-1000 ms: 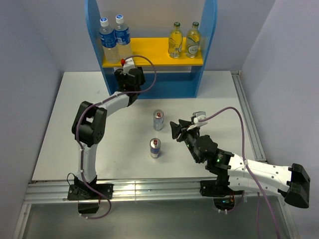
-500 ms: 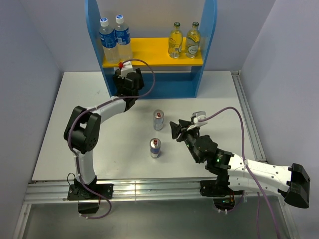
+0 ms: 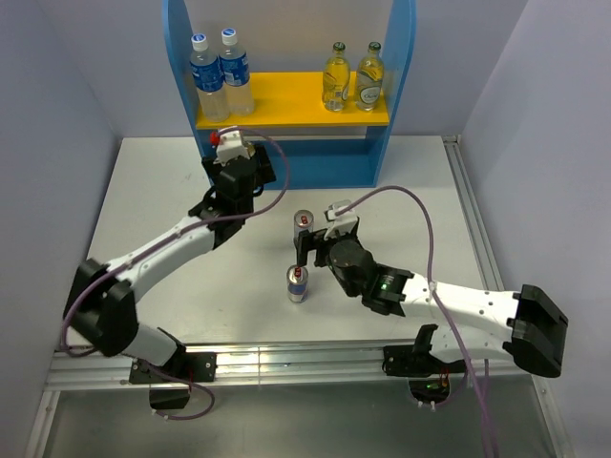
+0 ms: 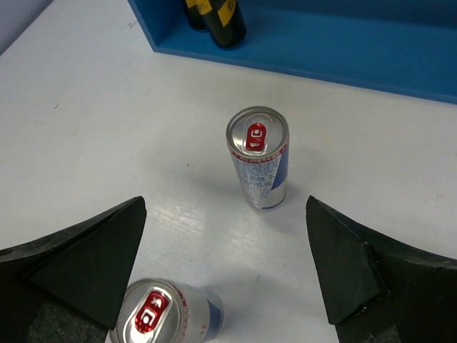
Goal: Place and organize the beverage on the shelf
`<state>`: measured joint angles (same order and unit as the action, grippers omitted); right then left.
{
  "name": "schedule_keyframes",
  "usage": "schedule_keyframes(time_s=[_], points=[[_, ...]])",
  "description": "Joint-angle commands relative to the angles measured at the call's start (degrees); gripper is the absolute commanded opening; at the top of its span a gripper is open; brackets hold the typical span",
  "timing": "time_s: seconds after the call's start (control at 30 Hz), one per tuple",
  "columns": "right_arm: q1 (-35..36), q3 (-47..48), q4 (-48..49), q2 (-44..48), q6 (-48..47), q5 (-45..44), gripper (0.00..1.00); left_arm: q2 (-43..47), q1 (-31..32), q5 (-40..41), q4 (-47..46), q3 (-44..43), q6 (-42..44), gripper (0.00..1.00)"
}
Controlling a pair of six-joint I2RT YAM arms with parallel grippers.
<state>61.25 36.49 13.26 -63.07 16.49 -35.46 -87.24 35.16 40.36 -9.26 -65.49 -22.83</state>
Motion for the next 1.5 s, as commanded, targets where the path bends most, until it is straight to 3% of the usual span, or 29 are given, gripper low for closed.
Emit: schedule_keyframes(time_s=[0.0, 0.43, 0.83, 0.93, 0.97, 1.07, 1.47], points=[[-2.36, 4.37, -2.97, -3.45, 4.6, 2.15, 1.0, 8.3, 1.84, -0.45, 3.71, 4.57, -3.79, 0.99], [-11.42, 10.0, 3.79, -20.68, 8.73, 6.9, 1.0, 24.39, 7.11, -3.44, 11.28, 16.09, -11.27, 0.99], [-13.53, 14.66, 10.47, -32.55, 8.65, 6.55, 0.97, 28.53, 9.49, -2.65, 12.51, 20.67, -13.12, 0.99], [-14.49, 15.89, 11.79, -34.75, 8.56, 4.88, 0.58, 28.62, 9.84, -2.57, 12.6, 21.37, -13.38, 0.99], [-14.67, 16.41, 11.62, -35.28, 8.56, 4.27, 0.29, 28.62, 9.93, -2.57, 12.68, 21.55, -13.56, 0.99], [-15.9, 18.0, 9.95, -36.42, 9.26, 1.9, 0.0, 28.88, 10.63, -2.04, 13.12, 22.16, -14.08, 0.99], [-24.33, 24.15, 8.18, -33.34, 4.17, -3.39, 0.0, 31.78, 14.06, -0.55, 15.49, 24.45, -16.45, 0.99]])
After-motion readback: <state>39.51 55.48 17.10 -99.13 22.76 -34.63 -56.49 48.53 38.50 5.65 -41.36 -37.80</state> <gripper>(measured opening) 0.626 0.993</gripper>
